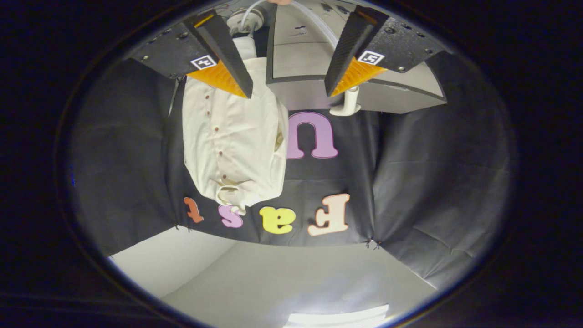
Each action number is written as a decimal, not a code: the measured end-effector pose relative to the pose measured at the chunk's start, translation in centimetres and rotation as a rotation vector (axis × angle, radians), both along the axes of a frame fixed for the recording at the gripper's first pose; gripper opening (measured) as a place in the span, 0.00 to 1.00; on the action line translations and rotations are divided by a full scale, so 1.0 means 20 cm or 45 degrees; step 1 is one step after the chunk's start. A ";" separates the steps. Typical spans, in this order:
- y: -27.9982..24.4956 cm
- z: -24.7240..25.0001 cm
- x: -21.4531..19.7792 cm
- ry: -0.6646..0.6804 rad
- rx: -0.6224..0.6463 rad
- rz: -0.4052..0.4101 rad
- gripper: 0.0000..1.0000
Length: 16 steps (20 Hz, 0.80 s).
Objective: Iron the clothes twice with a garment steamer, once on the left side and once on the right side.
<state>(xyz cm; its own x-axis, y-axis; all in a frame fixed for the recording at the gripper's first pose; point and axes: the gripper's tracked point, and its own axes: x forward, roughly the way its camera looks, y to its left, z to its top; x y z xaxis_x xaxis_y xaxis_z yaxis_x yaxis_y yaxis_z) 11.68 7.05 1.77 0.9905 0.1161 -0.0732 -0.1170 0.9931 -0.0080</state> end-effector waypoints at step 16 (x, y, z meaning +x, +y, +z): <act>0.85 -0.23 0.68 0.366 -0.053 0.357 0.97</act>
